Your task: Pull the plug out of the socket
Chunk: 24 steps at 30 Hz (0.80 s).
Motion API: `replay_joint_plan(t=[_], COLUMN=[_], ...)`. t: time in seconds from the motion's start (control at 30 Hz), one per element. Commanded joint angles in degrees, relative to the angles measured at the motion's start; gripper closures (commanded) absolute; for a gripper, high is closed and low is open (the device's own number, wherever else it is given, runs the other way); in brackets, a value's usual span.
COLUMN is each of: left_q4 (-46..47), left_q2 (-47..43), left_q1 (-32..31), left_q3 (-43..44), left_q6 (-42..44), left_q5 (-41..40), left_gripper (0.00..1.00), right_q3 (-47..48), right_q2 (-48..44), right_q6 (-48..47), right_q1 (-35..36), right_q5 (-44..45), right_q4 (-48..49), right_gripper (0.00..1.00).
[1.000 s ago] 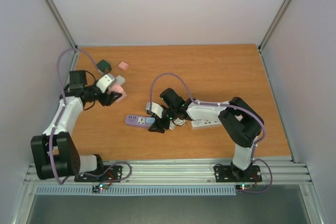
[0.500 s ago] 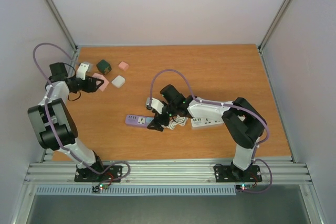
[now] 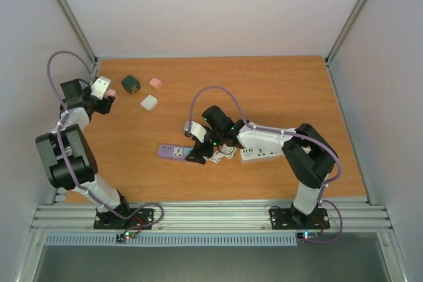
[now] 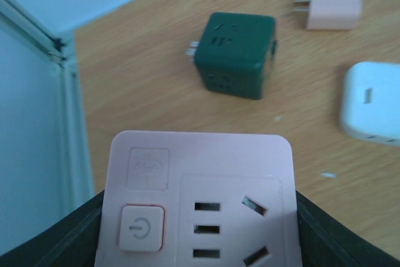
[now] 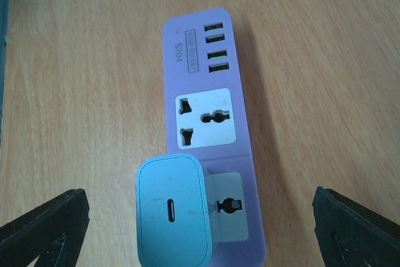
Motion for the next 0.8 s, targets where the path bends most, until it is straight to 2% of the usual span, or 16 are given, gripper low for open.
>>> replay_joint_plan(t=[0.0, 0.77], left_q4=[13.74, 33.54], left_q2=[0.35, 13.0], left_q1=[-1.24, -9.23], left_q3=[-2.28, -5.94], left_q6=[9.09, 20.37], left_q5=[-8.04, -22.47], left_gripper=[0.61, 0.52], right_q3=[1.55, 1.02], right_q2=[-1.22, 0.31], right_q6=[0.96, 0.52], right_q1=[-0.08, -0.07], right_q5=[0.72, 2.08], right_q4=[-0.26, -0.43], right_gripper=[0.02, 0.01])
